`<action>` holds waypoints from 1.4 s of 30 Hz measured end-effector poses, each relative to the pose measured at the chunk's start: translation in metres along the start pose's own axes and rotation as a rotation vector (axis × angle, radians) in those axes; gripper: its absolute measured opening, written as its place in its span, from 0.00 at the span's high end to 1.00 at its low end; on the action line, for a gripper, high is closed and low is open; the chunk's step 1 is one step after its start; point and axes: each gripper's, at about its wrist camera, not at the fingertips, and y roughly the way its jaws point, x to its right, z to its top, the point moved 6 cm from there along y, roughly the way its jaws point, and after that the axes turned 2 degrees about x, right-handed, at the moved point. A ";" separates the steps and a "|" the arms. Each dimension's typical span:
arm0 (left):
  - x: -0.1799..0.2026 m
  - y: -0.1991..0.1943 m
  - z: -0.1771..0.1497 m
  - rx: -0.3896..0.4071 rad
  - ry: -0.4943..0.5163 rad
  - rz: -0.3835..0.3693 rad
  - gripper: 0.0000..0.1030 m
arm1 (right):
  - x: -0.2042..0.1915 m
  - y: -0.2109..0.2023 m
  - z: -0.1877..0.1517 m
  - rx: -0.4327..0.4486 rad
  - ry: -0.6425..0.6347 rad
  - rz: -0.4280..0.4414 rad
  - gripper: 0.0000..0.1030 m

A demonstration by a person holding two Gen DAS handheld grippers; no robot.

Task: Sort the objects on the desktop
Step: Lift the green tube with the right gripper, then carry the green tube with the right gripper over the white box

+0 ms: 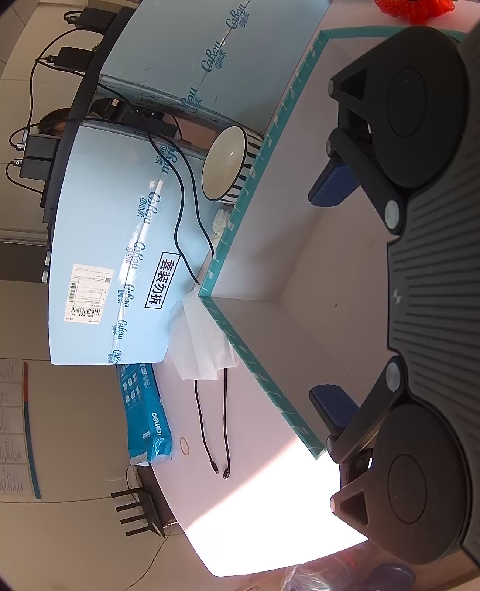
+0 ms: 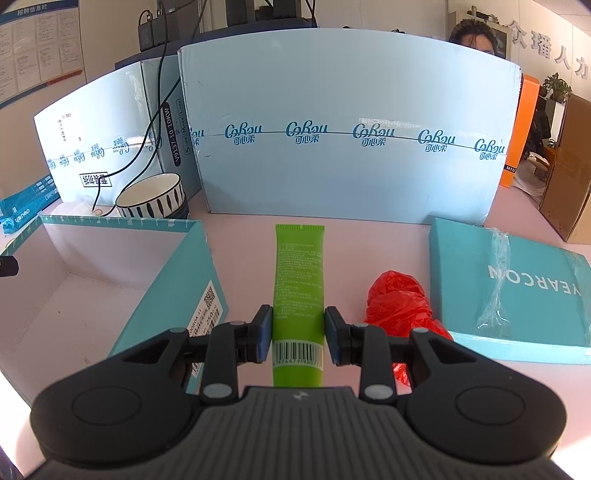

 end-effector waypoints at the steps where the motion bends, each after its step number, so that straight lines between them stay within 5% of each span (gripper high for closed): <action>1: 0.000 0.001 0.000 -0.002 0.000 0.001 0.00 | 0.000 -0.001 0.001 0.004 0.000 0.001 0.68; 42: -0.012 0.011 0.008 -0.005 0.014 -0.027 0.00 | -0.059 -0.025 0.030 0.095 -0.039 0.107 0.68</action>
